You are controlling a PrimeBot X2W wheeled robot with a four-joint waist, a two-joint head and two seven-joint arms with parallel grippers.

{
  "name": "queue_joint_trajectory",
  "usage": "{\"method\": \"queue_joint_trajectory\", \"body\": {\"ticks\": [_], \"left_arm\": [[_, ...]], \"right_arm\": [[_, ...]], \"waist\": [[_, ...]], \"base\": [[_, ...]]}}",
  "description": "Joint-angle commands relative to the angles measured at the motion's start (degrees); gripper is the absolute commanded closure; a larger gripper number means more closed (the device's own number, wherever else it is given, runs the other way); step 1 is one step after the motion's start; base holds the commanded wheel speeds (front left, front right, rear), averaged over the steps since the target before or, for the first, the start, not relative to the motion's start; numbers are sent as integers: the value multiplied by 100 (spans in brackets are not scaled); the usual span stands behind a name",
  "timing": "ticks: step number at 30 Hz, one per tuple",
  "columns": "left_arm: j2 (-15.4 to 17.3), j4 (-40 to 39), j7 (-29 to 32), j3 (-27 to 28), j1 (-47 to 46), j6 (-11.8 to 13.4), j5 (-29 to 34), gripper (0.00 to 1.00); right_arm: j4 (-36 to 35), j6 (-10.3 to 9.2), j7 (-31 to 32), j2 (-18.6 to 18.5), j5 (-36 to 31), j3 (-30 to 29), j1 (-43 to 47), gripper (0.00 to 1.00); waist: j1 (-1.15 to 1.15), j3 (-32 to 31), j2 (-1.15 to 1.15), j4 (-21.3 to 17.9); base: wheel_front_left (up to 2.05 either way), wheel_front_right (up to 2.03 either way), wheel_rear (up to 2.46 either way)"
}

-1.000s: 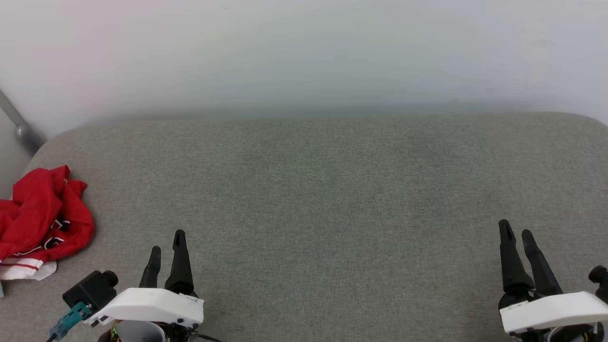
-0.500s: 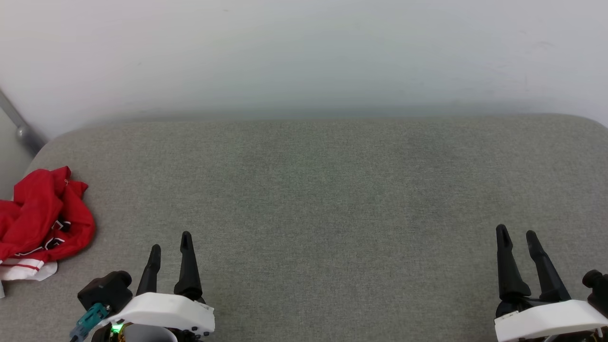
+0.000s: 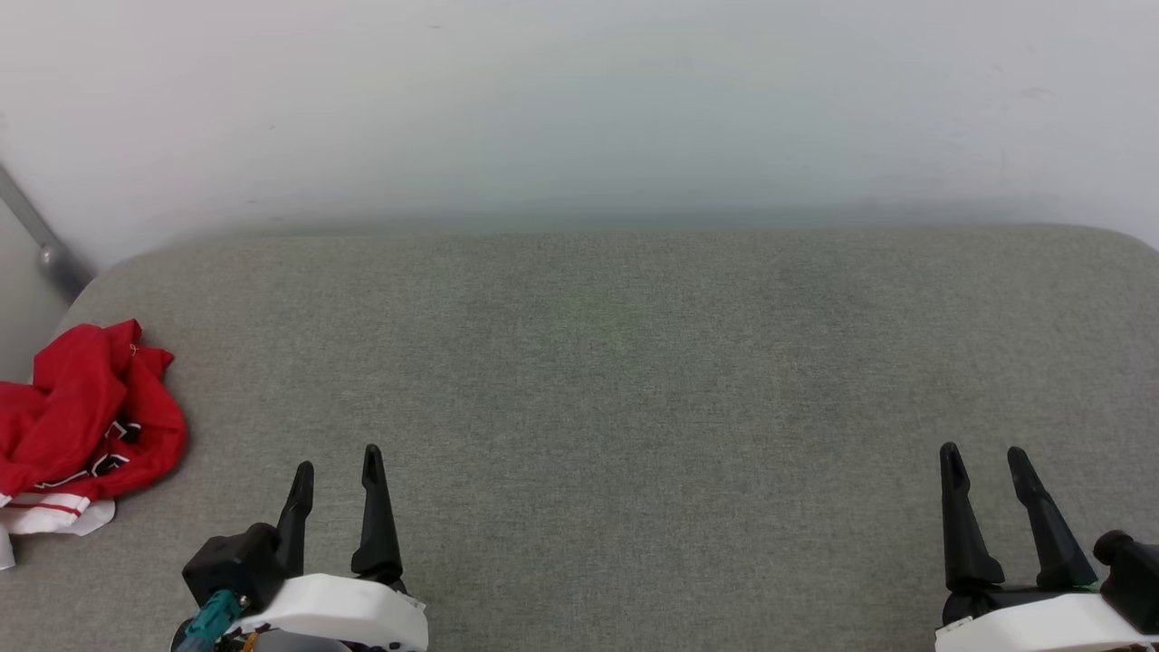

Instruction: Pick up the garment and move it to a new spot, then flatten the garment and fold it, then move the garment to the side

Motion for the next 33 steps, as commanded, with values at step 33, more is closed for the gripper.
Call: {"method": "queue_joint_trajectory", "body": {"ticks": [33], "left_arm": [[-126, -42, -432, -105, 266, -58, 1604, 0]], "right_arm": [[-313, -1, -423, 4, -1432, 3, 321, 0]], "waist": [[0, 15, 0, 69]], "base": [[0, 0, 0]]}}
